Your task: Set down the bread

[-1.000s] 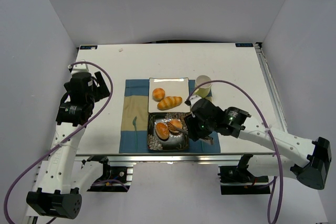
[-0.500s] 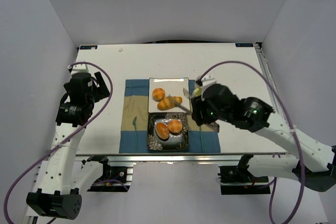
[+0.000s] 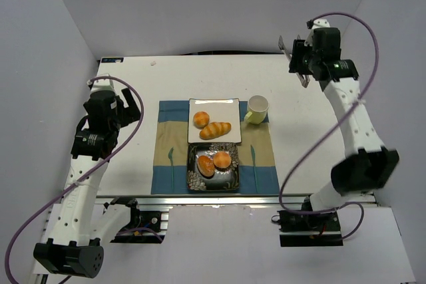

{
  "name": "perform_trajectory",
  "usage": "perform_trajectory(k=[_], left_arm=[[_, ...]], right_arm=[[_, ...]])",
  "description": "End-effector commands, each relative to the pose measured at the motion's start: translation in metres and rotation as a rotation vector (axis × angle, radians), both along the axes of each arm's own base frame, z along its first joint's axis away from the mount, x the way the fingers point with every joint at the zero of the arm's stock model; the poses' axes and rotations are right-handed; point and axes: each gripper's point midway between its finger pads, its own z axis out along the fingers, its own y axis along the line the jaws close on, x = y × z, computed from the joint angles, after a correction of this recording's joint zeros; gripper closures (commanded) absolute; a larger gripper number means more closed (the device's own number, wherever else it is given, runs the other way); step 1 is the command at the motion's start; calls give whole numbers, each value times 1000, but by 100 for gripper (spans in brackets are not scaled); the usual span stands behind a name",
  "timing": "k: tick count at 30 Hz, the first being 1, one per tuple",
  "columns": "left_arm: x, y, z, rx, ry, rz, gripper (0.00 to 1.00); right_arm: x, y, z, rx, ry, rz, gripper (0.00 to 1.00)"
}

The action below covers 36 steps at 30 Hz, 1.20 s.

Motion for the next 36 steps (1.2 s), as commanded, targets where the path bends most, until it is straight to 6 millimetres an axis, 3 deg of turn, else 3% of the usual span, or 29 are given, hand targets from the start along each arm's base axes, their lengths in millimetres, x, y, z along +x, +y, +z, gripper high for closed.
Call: perform_trajectory(k=[1,2,4,5,6,7,9,10,12,13,14,15,16,18,19,24,28,30,32,36], left_arm=[[9,-5,3,6,-34,-45,2],[11,-5,3,13,-37,-50,2],[17,-6,3,20,-48,-60,2],[18,-6,3,29,-49,-66,3],[22,-6,2,32,-59,-69,3],[24,-7,2,35,-61,-73,3],[30,-8,-2,46,-59,-83,3],[33,-8,-4,49,-57,-85,3],[40,-7,-10,60,-44,-87,3],[42,-8,-14,61,-36,-90,3],[45,-8,-17,64,-29,-92,3],[50,-10,-22,63,-19,-99,3],[51,-10,-26,62,-11,-102,3],[56,-12,-34,61,3,-109,3],[56,-12,-40,61,14,-109,3],[60,-12,-52,63,34,-105,3],[58,-11,-50,65,32,-102,3],[56,-10,-49,70,39,-100,3],[52,-9,-46,73,42,-98,3],[45,-7,-34,74,27,-93,3]], right_arm=[[53,-14,8,-32,-104,25,43],[72,-19,-16,-32,-60,14,43],[95,-34,-25,-16,-69,0,43],[111,-40,-53,-19,-23,-13,43],[121,-51,-62,-28,-19,-31,43],[135,-56,-89,-34,18,-43,43],[152,-66,-109,-47,27,-69,42],[164,-82,-132,-41,58,-94,42],[176,-93,-149,-37,76,-111,41],[182,-96,-175,-33,116,-116,41],[190,-98,-174,-30,104,-119,41],[194,-101,-180,-27,107,-123,40],[198,-103,-199,-28,133,-125,41],[206,-106,-205,-41,130,-133,40],[207,-108,-220,-47,154,-136,40],[210,-114,-253,-54,196,-137,33],[204,-115,-269,-45,223,-131,30],[202,-114,-268,-45,223,-132,20],[200,-115,-255,-42,205,-136,11],[196,-119,-195,-37,133,-179,11]])
